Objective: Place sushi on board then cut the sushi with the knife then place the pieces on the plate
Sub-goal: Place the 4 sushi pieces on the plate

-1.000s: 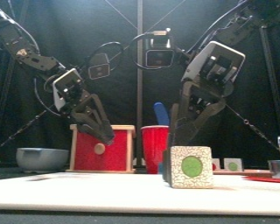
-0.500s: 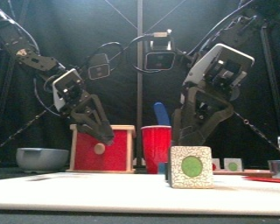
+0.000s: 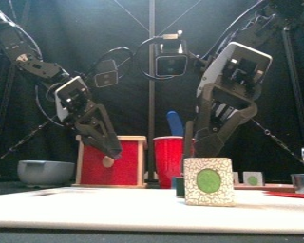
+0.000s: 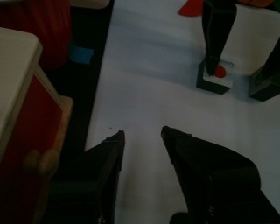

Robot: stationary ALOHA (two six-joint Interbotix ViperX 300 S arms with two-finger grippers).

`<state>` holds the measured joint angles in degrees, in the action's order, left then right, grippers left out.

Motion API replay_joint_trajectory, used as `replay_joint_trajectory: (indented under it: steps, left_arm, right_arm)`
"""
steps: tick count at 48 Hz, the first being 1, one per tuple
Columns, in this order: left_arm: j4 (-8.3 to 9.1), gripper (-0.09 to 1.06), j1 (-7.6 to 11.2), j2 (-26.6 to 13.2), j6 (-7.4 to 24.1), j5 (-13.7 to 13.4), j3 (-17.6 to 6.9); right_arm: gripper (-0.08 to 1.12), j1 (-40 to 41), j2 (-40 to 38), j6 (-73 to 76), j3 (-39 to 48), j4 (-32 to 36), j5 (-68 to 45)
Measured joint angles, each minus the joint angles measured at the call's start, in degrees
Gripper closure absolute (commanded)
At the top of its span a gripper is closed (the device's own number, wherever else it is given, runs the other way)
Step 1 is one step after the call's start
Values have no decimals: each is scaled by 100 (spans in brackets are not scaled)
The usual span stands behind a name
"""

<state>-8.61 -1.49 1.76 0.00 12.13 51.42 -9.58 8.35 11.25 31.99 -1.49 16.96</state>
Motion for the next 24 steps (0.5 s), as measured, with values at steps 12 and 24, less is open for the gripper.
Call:
replay_joint_trajectory:
  steps: [12,24]
  left_arm:
    - [0,18,-9,-9,-9,0,0]
    - [0,18,0,-9,0,0,44]
  right_arm:
    - [4,44,0,0,-62,185,114]
    - [4,185,-53,0,-88,352,325]
